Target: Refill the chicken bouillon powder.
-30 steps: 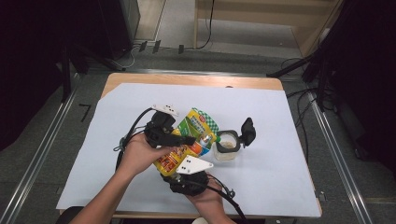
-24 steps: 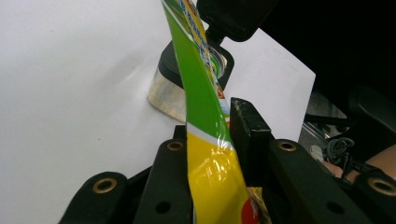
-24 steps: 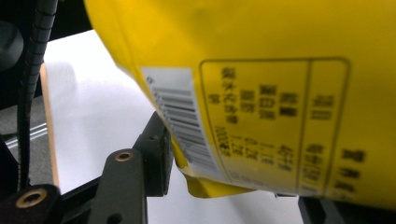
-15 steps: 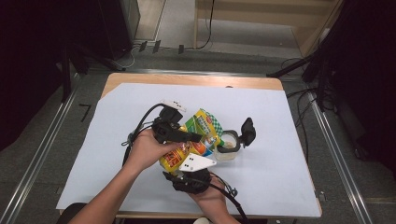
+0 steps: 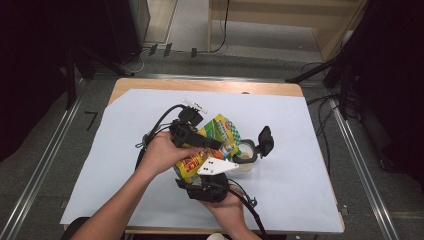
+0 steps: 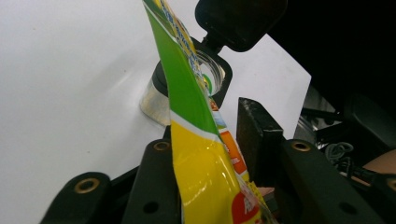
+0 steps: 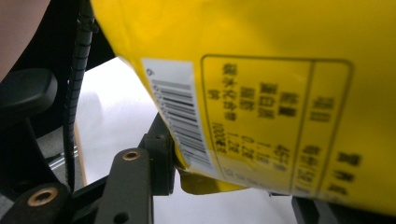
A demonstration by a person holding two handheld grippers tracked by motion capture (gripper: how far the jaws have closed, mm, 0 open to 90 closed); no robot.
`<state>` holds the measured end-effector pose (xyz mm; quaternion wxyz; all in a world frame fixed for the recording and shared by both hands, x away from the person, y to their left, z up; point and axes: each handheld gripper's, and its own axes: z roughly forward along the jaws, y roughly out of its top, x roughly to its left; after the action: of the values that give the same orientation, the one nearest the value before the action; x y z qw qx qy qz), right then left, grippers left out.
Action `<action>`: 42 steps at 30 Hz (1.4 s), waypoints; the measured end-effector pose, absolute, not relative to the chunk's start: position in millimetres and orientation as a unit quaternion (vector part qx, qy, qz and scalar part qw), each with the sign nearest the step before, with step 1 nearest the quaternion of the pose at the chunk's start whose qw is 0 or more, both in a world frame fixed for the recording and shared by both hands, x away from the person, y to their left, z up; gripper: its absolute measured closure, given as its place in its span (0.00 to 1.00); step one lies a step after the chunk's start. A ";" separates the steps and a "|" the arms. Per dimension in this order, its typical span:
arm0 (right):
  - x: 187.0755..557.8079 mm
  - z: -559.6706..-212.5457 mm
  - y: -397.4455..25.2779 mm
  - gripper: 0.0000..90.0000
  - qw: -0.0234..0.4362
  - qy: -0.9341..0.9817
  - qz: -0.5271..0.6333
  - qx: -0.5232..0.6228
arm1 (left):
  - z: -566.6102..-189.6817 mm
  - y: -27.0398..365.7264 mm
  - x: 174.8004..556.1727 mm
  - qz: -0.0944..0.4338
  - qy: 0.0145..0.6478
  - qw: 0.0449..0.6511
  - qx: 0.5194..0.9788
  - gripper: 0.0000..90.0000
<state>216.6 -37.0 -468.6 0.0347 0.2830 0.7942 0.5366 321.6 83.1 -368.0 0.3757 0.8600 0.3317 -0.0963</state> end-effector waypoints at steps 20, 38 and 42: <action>220.5 -463.0 -38.3 0.65 0.062 0.805 0.528 0.264 | -362.5 74.8 329.0 -0.099 0.343 0.365 0.860 0.83; 223.9 -458.1 -47.4 0.65 0.039 0.777 0.555 0.295 | -355.9 76.6 324.5 -0.092 0.340 0.388 0.852 0.70; 224.6 -459.0 -47.9 0.65 0.032 0.777 0.555 0.295 | -357.1 75.9 325.3 -0.092 0.341 0.386 0.852 0.72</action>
<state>224.6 -47.9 -459.0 0.0323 0.2952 0.7768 0.5552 325.3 75.9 -357.1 0.3861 0.8523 0.3408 -0.0915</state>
